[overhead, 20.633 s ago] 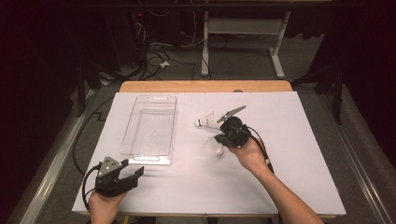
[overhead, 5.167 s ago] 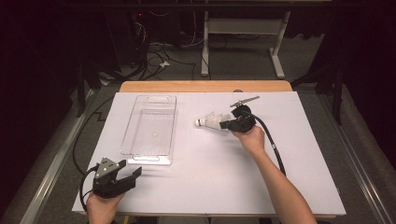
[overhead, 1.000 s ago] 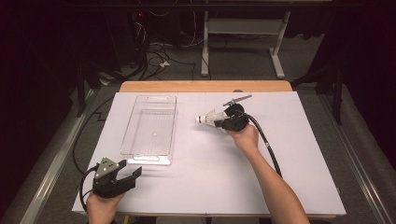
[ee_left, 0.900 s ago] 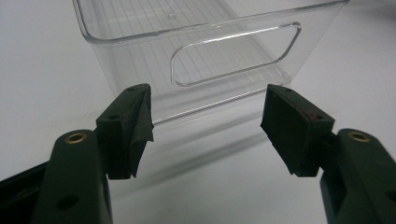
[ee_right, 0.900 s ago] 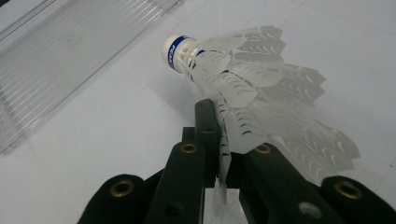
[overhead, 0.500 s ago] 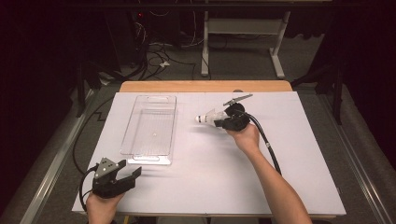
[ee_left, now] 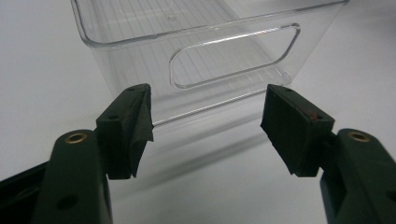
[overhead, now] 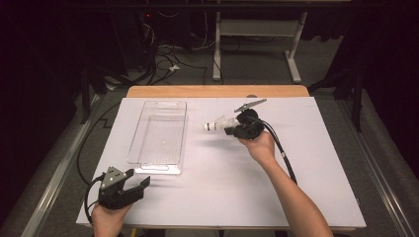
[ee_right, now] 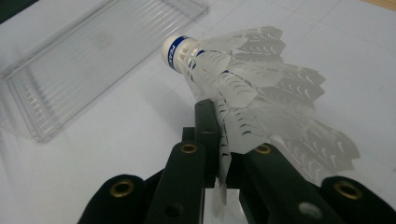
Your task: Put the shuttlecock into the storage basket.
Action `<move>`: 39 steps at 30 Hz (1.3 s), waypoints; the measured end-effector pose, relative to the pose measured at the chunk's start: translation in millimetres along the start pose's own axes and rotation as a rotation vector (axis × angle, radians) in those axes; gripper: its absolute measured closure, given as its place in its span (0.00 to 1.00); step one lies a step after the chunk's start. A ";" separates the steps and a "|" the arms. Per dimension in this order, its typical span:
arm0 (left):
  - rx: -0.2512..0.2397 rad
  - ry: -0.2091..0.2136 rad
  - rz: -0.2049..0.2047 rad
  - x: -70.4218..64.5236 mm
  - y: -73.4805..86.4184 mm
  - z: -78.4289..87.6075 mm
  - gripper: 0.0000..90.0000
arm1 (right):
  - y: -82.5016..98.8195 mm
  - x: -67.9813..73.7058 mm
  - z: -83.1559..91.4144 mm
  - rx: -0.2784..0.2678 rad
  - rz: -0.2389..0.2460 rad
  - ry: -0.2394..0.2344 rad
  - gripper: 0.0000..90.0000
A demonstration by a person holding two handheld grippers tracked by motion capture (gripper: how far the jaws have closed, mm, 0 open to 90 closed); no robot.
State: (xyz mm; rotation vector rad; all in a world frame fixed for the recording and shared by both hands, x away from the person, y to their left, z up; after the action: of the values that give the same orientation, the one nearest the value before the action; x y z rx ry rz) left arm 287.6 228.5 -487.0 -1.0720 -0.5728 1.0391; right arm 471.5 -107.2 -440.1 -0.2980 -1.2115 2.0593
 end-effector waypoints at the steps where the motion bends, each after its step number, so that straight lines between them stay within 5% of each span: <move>1: 0.000 0.000 -0.002 -0.2 0.0 -0.2 0.38 | -0.8 0.7 0.3 0.003 0.003 -0.002 0.99; 39: 0.000 0.005 0.005 4.3 0.4 -0.1 0.38 | -40.1 35.7 -19.7 0.006 0.050 -0.079 0.99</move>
State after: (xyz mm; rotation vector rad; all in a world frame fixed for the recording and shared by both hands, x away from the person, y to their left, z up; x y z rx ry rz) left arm 289.3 232.4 -487.8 -1.0764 -0.5666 1.0411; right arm 474.8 -57.6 -411.7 -0.2484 -1.2565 2.1355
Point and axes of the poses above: each handheld gripper's, and its own axes: z roughly backward along the jaws, y roughly out of its underside, x roughly to its left, the point moved 5 cm from there along -z, roughly forward along the jaws, and after that the axes turned 13 degrees about -x, right-handed, at the moved point
